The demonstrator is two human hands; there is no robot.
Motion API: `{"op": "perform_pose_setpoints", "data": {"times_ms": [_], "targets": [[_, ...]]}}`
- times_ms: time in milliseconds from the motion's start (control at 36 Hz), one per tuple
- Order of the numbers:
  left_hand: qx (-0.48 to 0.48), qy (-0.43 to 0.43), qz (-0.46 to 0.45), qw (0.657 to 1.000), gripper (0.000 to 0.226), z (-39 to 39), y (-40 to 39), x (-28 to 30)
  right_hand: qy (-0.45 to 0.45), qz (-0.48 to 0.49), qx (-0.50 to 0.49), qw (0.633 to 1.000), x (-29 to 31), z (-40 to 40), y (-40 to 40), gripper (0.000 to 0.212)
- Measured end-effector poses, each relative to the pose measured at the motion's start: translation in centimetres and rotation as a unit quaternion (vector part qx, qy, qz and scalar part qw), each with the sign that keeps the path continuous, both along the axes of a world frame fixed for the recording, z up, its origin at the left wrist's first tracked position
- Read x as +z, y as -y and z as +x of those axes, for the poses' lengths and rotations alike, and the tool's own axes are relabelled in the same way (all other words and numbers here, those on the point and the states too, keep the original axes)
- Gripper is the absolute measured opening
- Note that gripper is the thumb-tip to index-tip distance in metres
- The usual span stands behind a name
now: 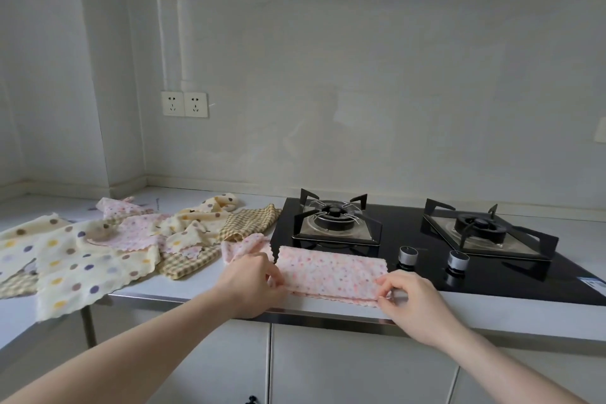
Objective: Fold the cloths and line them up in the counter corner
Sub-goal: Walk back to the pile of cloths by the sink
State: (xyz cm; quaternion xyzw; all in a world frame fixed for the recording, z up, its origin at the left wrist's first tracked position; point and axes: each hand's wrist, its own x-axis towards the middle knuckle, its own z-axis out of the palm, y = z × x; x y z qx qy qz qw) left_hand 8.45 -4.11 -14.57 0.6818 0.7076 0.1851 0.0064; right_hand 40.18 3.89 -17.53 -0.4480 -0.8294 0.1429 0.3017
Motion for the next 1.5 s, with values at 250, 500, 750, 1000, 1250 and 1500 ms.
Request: {"op": "perform_pose_setpoints", "data": {"times_ms": [250, 500, 750, 1000, 1250, 1500], "targets": [[0.046, 0.048, 0.026, 0.997, 0.024, 0.6, -1.7, 0.7, -0.105, 0.023, -0.052, 0.993, 0.6, -0.6, -0.7, 0.023], [0.048, 0.037, 0.011, 0.998, 0.060, 1.1, -4.7, -0.5, -0.050, 0.008, -0.134, 0.990, 0.9, -2.8, -2.5, 0.028], [0.037, 0.036, 0.016, 0.999, 0.059, 0.7, -5.6, -2.7, -0.007, -0.018, -0.186, 0.982, 0.7, -3.0, -3.2, 0.053], [0.067, 0.089, 0.024, 0.993, 0.056, 0.5, -5.9, -2.8, 0.040, -0.067, -0.196, 0.977, 1.2, -3.6, -3.2, 0.057], [0.074, 0.097, 0.033, 0.992, 0.047, 0.5, -5.7, -2.8, 0.074, -0.171, -0.152, 0.971, 3.9, -3.7, -4.2, 0.027], [0.066, 0.152, 0.057, 0.985, 0.032, -0.1, -5.9, -2.9, -0.040, -0.184, -0.146, 0.971, 7.4, -4.5, -4.4, 0.018]]}}
